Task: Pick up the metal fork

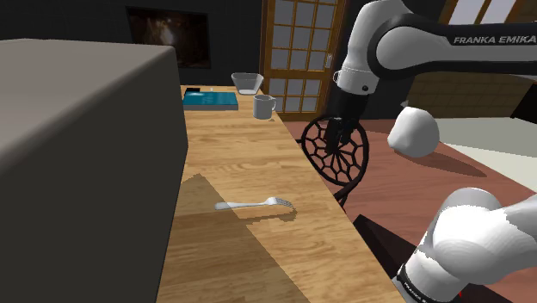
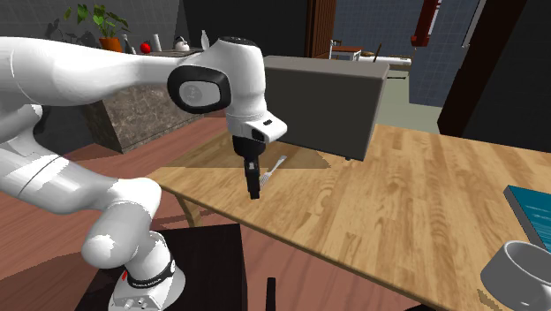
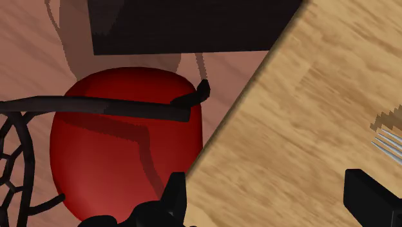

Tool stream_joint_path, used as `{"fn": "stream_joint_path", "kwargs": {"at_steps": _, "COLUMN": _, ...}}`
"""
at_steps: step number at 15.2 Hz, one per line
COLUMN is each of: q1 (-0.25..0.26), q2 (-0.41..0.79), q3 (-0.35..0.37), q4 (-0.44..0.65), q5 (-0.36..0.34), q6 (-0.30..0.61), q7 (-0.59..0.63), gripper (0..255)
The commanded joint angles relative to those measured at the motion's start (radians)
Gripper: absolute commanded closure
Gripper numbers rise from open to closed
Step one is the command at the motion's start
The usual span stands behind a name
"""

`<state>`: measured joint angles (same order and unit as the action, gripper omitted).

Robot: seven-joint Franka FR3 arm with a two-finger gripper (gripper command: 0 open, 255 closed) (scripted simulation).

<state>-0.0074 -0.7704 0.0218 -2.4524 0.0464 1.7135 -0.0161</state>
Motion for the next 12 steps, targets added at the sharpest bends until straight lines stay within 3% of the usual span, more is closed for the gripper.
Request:
{"fn": "stream_joint_path", "kwargs": {"at_steps": 1, "q1": 0.000, "q2": 0.000, "q3": 0.000, "q4": 0.000, "q5": 0.000, "q6": 0.000, "q7": 0.000, "gripper": 0}}
{"fn": "stream_joint_path", "kwargs": {"at_steps": 12, "q1": 0.162, "q2": 0.341, "q3": 0.117, "q4": 0.146, "q5": 0.069, "q6": 0.094, "q7": -0.119, "gripper": 0}}
